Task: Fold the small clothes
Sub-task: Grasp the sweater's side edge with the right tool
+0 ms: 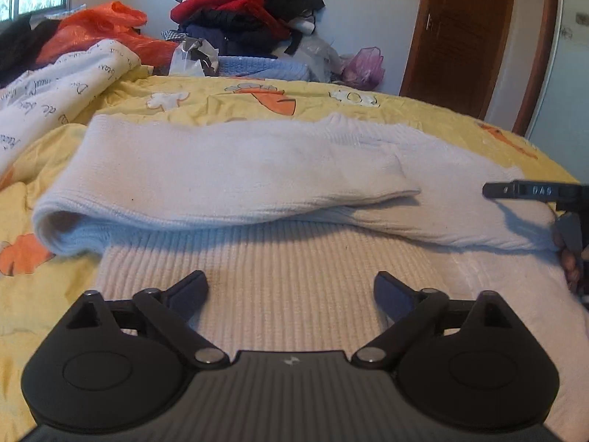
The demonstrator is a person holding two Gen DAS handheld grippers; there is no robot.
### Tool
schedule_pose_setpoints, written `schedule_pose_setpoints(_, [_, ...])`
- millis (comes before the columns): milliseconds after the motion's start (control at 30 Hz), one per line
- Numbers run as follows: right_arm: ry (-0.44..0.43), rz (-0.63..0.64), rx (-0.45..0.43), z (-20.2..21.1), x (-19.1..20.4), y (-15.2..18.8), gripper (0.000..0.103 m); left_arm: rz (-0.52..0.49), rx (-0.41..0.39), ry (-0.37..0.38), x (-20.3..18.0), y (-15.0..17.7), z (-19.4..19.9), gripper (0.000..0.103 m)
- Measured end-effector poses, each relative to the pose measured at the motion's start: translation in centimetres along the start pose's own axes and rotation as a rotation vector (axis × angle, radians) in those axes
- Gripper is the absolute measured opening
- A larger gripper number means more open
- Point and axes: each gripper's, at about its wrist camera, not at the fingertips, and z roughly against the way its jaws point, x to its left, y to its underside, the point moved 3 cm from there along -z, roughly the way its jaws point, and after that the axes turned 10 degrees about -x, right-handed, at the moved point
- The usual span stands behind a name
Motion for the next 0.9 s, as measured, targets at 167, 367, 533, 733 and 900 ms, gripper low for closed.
schedule_pose_setpoints(167, [0.068,0.043,0.014,0.9,2.6,-1.3,0.091,-0.052,0.007,-0.046,-0.7,0.3,-0.6,0.103])
schedule_pose_setpoints(367, [-0.352,-0.381,0.241,-0.3,7.7,-3.4,0.087,-0.021,-0.001,-0.029,-0.3,0.2,-0.6,0.103])
schedule_pose_setpoints(533, [-0.374,-0.439,0.332,-3.2,11.2,-2.8,0.080,-0.010,-0.005,-0.024,-0.2,0.1,-0.6,0.103])
schedule_pose_setpoints(733, [-0.397,-0.430,0.356,-3.8,13.3,-3.0,0.072,0.039,-0.022,0.002,0.4,0.0,-0.4,0.103])
schedule_pose_setpoints(900, [-0.356,-0.343,0.334,-4.1,14.2,-2.7,0.048,0.066,-0.030,0.015,0.8,0.0,-0.2,0.103])
